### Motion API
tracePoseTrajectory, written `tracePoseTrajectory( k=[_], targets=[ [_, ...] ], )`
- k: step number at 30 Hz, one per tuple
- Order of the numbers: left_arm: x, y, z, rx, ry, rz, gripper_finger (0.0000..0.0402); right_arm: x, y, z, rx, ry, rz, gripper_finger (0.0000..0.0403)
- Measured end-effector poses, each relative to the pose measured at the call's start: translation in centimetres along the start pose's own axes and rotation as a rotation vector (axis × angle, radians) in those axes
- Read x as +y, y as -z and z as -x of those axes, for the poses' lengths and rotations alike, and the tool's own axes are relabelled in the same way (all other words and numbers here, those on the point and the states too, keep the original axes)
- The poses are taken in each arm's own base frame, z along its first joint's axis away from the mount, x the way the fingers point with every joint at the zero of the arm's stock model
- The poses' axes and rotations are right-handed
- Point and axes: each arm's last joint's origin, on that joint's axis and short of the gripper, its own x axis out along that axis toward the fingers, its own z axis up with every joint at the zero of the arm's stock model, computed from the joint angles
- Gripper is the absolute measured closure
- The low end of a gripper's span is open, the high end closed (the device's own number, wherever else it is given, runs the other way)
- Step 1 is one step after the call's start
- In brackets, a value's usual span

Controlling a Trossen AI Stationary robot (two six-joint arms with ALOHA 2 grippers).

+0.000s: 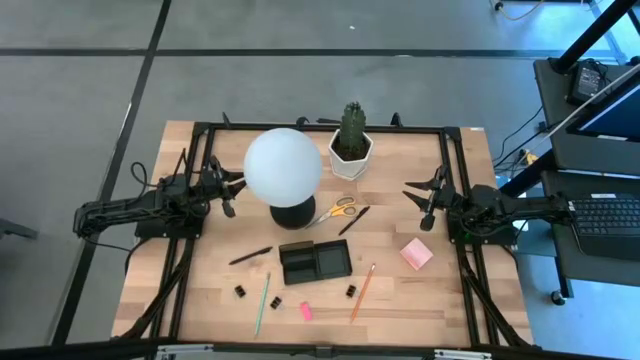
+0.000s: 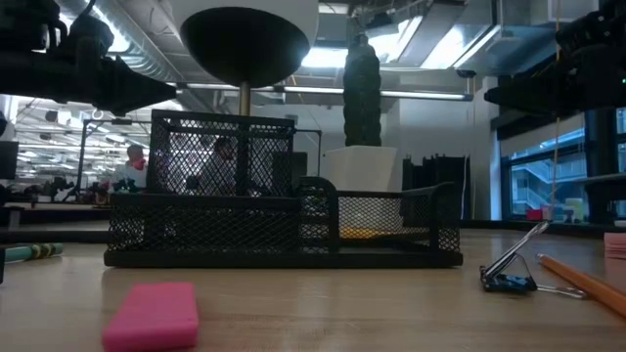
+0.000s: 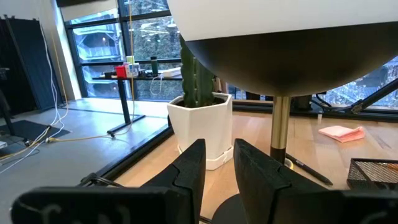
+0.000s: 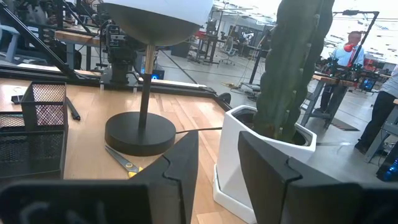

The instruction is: Pick and place office supplies into organizer

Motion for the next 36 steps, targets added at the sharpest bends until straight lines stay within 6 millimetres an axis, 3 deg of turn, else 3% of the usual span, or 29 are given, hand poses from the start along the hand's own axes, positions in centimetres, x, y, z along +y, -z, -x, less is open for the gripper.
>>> tracePoseTrajectory(
  k=[29,36],
  targets=[
    [0.0,0.0,0.0,0.0,0.0,0.0,0.0324,0.0,0.0,0.0,0.0,0.0,-0.001,0.0284],
    [0.0,0.01,0.0,0.0,0.0,0.0,0.0324,0.0,-0.01,0.0,-0.001,-0.002,-0.233,0.0284]
  ],
)
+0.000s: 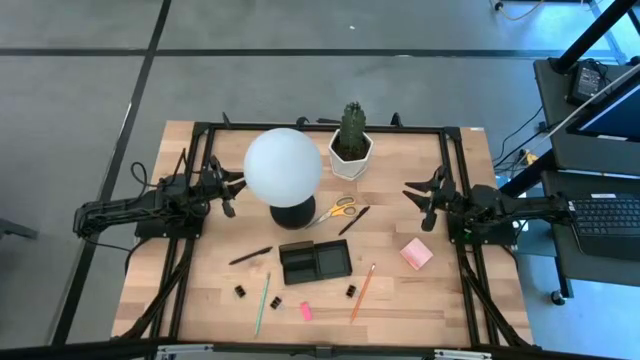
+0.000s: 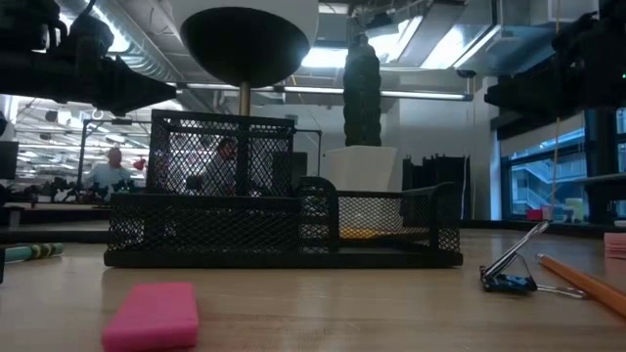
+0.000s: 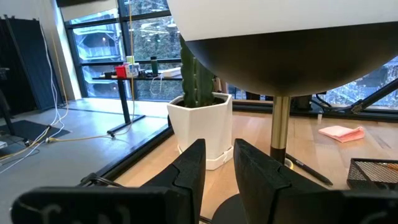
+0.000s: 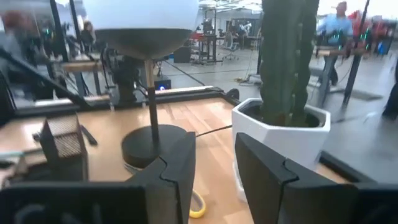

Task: Pick and place office supplies into organizer
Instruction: Put the left black pen into the desk organizer

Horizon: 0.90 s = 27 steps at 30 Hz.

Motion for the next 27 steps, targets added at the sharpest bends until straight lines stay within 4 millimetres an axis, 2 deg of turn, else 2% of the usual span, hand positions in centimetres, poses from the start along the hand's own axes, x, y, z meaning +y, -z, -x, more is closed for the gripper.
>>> tracePoseTrajectory(
  k=[6,17,21,27],
  targets=[
    [0.0,-0.01,0.0,0.0,0.0,0.0,0.0324,0.0,-0.01,0.0,0.0,0.0,-0.13,0.0284],
    [-0.04,-0.01,0.0,-0.001,0.015,-0.002,0.032,0.0,-0.01,0.0,0.0,0.0,-0.125,0.0284],
    [-0.34,-0.03,0.02,-0.008,0.107,-0.047,0.0298,0.0,0.0,0.0,0.0,0.001,-0.093,0.0284],
    [-0.64,-0.04,0.07,-0.019,0.212,-0.078,0.0241,0.0,0.0,0.0,0.0,0.001,-0.054,0.0284]
  ],
)
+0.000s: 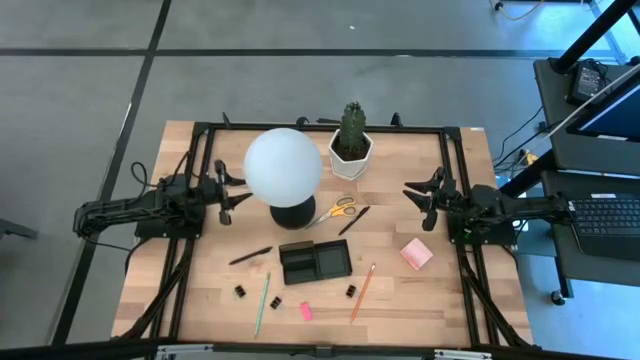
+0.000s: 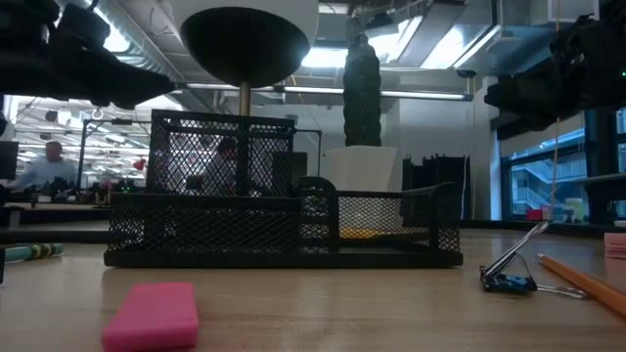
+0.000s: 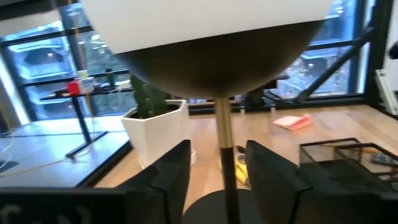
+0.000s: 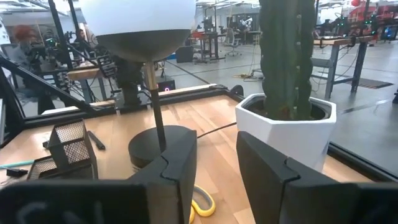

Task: Pick and place office supplies into organizer
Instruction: Put the left black pen into the desk organizer

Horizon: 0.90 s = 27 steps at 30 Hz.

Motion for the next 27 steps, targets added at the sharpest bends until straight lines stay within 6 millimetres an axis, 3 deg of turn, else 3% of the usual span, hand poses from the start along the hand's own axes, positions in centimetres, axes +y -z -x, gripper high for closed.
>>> tracePoseTrajectory(
  k=[8,18,27],
  targets=[
    [-0.3,0.0,0.0,-0.008,0.102,0.099,0.0198,0.0,0.0,0.0,0.0,0.0,0.006,0.0284],
    [-1.5,-0.4,-0.1,-0.033,0.209,0.121,0.0209,0.0,0.0,0.0,0.0,0.0,0.007,0.0284],
    [-3.1,-0.2,-0.5,0.078,0.165,0.086,0.021,0.0,0.0,0.0,0.0,0.0,0.003,0.0284]
  ],
)
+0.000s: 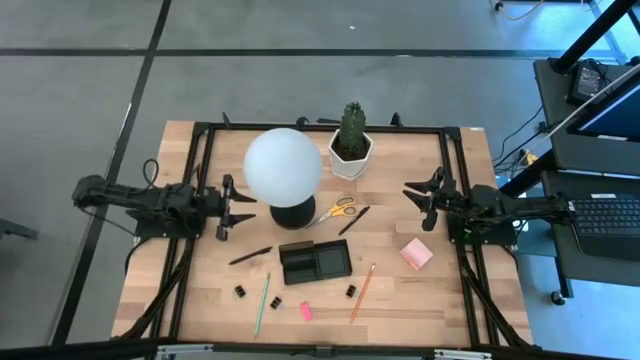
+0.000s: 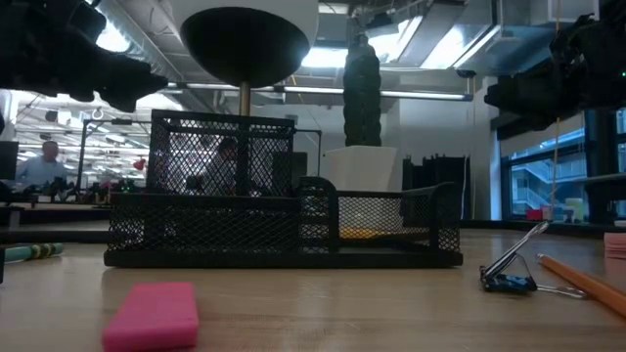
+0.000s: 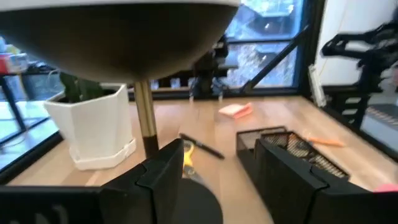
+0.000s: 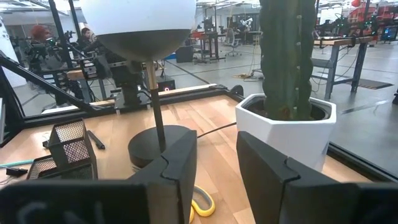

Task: Pick and place office supplies into organizer
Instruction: Put the left black pen into the desk organizer

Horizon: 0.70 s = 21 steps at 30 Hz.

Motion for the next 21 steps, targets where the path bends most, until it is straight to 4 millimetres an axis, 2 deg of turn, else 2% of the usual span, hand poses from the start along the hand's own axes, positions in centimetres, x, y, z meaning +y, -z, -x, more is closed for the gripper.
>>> tracePoseTrajectory(
  k=[7,16,21],
  targets=[
    [-1.5,-0.8,-1.0,0.121,-0.028,-0.06,0.0213,0.0,0.0,0.0,0.0,0.0,0.0,0.0284],
    [-4.4,-3.2,-3.3,0.25,-0.006,-0.15,0.0213,0.0,0.0,0.0,0.0,0.0,0.0,0.0284],
    [-5.9,-3.4,-4.1,0.41,-0.049,-0.162,0.0215,0.0,0.0,0.0,0.0,0.0,0.0,0.0284]
  ],
)
